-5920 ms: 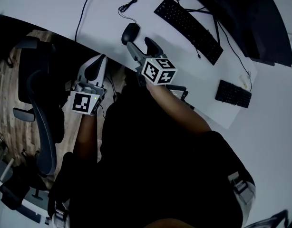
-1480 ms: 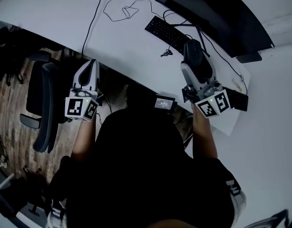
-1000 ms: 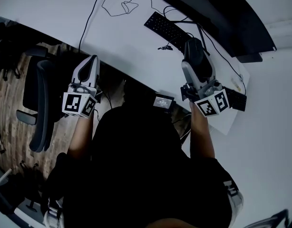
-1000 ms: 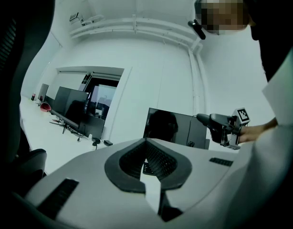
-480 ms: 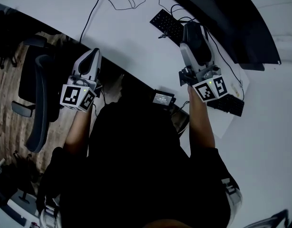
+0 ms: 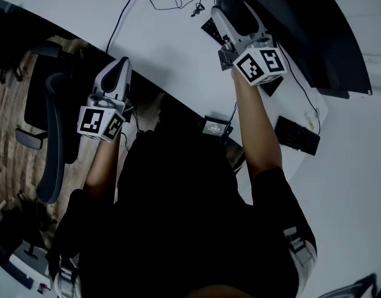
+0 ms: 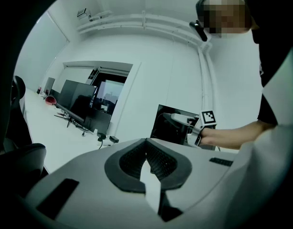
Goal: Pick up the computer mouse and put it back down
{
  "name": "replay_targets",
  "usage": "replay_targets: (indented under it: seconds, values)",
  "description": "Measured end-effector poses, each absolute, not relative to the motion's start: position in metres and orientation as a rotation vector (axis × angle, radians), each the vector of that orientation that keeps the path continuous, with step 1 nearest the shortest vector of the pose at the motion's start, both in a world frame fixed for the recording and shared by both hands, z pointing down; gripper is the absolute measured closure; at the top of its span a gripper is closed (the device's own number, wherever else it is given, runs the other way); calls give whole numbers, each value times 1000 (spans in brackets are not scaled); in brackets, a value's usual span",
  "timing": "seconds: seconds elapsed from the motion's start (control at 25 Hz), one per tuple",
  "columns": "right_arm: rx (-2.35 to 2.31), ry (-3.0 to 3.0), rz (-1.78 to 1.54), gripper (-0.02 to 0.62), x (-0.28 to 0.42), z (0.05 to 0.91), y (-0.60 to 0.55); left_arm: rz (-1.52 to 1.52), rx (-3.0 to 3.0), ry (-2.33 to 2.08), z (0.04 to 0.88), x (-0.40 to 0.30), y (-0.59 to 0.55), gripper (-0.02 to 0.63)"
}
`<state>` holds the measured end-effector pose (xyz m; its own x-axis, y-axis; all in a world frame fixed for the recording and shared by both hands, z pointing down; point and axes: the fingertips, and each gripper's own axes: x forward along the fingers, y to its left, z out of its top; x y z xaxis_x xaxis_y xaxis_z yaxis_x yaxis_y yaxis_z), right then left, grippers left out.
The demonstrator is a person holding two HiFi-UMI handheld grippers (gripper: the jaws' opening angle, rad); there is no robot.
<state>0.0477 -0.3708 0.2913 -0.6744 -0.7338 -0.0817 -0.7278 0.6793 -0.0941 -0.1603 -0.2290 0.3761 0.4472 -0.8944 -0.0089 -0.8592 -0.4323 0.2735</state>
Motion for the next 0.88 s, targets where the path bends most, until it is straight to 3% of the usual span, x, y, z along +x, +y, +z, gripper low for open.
replay_targets:
  seconds: [0.28, 0.64, 0.88]
  values:
    - [-1241, 2794, -97, 270, 12, 319, -408, -216, 2446, -1513, 381, -157, -235, 611]
    - [-1423, 3054, -509, 270, -8, 508, -374, -200, 2427, -1483, 395, -148, -230, 611]
    - [-1433, 3228, -666, 270, -12, 584, -342, -174, 2406, -1487, 405, -152, -222, 611]
